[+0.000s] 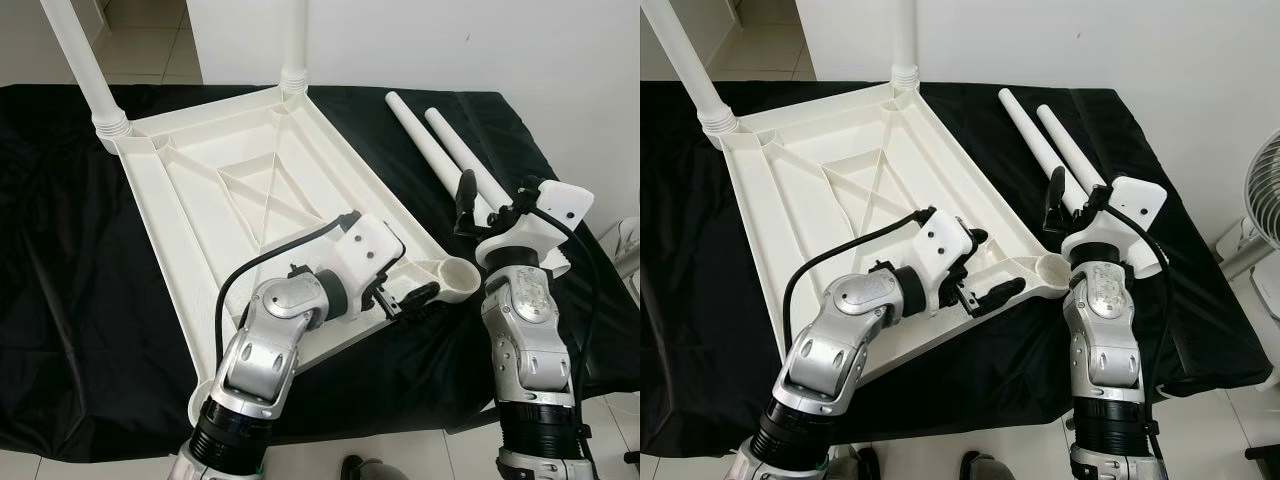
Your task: Building children table
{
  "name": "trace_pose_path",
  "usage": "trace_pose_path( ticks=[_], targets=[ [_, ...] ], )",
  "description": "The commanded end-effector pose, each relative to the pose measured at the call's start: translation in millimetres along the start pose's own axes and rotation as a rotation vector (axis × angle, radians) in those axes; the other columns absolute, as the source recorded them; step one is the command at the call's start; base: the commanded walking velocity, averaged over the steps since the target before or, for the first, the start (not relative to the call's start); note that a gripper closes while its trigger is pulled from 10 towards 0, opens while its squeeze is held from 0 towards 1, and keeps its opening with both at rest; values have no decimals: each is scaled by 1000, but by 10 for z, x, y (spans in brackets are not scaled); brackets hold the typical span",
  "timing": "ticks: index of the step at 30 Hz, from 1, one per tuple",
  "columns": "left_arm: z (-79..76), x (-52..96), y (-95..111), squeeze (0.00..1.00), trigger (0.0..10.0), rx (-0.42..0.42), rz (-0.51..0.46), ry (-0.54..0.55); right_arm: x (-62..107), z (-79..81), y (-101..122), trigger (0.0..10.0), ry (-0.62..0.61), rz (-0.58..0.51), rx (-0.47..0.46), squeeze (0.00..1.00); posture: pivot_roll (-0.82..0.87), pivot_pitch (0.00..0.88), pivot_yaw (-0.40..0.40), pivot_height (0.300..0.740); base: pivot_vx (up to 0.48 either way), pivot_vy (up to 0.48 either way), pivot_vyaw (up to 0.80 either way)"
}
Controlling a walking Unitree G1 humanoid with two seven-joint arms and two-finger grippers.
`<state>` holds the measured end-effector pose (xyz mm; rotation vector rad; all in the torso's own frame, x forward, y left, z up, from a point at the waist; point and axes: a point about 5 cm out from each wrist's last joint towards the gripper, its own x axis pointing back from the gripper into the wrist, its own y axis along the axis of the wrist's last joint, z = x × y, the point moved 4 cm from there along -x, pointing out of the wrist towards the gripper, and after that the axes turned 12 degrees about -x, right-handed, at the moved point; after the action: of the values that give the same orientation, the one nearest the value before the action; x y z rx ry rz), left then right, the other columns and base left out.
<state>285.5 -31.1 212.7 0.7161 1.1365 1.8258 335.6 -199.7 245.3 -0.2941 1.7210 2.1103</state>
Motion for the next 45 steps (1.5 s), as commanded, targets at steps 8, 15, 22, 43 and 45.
trace_pose_path(
  ticks=[8, 15, 22, 43, 45],
  targets=[
    [100, 50, 176, 0, 10000, 28, -108, 17, -33, -127, -85, 10000, -52, 44, 15, 0, -27, 183, -19, 740, 0, 0, 0],
    [523, 34, 262, 0, 10000, 75, -164, 166, -147, -157, -78, 10000, -29, 55, 39, 0, -26, 186, -22, 740, 0, 0, 0],
    [665, 34, 151, 0, 10000, 68, -149, 224, -186, -161, -116, 10000, -19, 69, 58, 0, -43, 164, -10, 740, 0, 0, 0],
    [1059, 625, -807, 0, 10000, -12, 171, 367, -67, -372, -179, 10000, -44, 69, 144, 0, -36, 101, 31, 740, 0, 0, 0],
    [1167, 707, -854, 0, 10000, -76, 221, 368, -82, -368, -172, 10000, -42, 65, 149, 0, -36, 101, 31, 740, 0, 0, 0]
  ],
)
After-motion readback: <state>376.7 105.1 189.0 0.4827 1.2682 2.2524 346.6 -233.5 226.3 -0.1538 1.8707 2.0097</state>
